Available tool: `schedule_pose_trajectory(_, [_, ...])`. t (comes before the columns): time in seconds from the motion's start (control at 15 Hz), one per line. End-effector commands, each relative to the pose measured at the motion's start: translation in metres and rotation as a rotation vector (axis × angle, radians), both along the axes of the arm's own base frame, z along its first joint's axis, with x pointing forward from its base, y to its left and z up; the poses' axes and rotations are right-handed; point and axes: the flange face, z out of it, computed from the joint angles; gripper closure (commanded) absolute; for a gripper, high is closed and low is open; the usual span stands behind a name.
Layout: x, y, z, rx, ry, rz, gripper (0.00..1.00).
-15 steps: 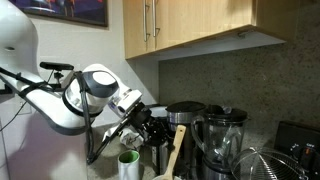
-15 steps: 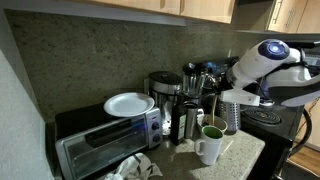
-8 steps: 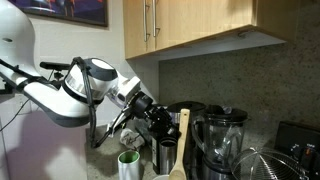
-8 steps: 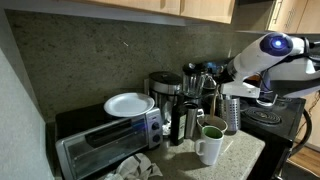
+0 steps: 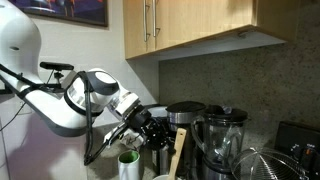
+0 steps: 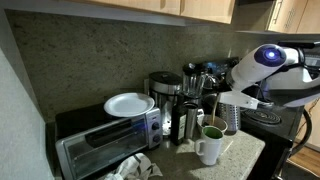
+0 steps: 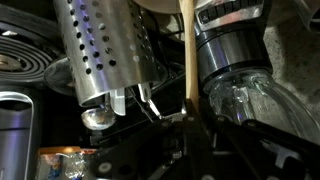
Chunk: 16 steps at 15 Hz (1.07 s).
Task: Use the wooden cooking stick to stir in the bowl
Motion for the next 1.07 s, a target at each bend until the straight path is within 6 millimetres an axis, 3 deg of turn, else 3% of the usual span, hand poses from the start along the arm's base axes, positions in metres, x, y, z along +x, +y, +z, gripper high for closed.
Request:
schedule_pose_trajectory(0.0, [0.005, -0.002, -0.017, 0.053, 0.051, -0.014, 0.93])
schedule_pose_trajectory(0.27, [0.014, -0.006, 0.000, -0.068, 0.087, -0.003, 0.93])
schedule_pose_trajectory(0.6, [0.025, 0.003, 0.013, -0.197, 0.094, 0.057, 0.93])
schedule_pose_trajectory(1.0, [0.020, 0.017, -0.007, -0.095, 0.082, 0.042, 0.92])
